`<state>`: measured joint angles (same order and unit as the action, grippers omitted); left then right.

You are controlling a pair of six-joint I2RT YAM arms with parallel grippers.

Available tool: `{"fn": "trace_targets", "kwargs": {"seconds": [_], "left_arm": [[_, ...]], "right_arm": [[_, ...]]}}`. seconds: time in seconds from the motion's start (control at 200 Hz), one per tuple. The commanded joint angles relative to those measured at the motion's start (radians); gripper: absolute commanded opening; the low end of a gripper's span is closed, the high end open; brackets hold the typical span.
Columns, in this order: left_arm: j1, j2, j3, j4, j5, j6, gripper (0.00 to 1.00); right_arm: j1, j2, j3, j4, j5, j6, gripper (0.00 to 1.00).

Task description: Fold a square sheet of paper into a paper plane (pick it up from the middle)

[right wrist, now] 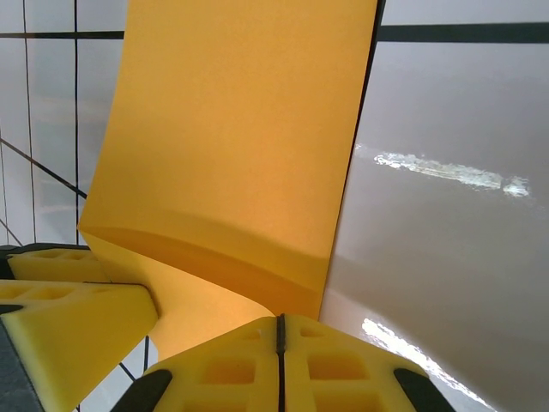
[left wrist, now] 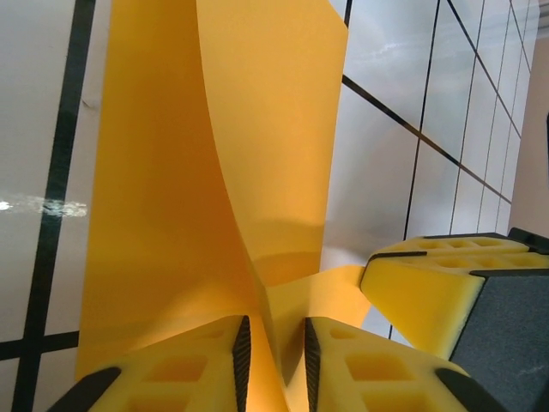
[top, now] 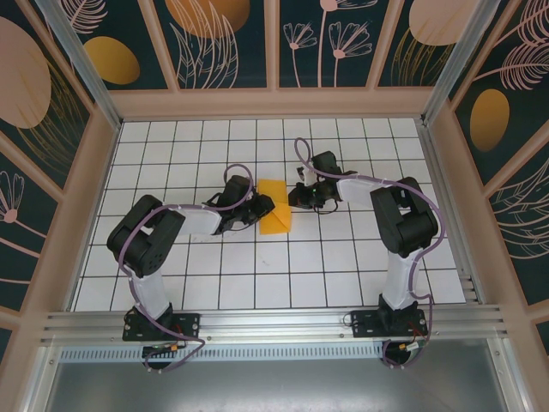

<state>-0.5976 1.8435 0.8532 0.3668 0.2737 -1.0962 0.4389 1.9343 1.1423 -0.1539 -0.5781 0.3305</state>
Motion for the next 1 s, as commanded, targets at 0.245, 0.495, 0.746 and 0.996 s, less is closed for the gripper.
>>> {"fn": "trace_targets", "kwargs": {"seconds": [0.245,0.495,0.746,0.996], "left_arm": [[0.002,-0.016,0.032,0.009,-0.063,0.071,0.02],[0.001,-0.157,0.112,-0.256,-0.175,0.226,0.0],[-0.003,-0.268,0.307,-0.631,-0.385,0.46,0.04],[-0.049,-0.2,0.502,-0.854,-0.712,0.627,0.05]], "right_arm": [[-0.021,-0.065,-0.042,0.029,-0.02,0.034,0.19],[-0.053,-0.335,-0.146,0.048,0.156,0.078,0.54],[-0.095,-0.58,-0.258,0.028,0.345,0.108,0.67],[-0.142,-0.751,-0.349,-0.001,0.482,0.153,0.76]]}}
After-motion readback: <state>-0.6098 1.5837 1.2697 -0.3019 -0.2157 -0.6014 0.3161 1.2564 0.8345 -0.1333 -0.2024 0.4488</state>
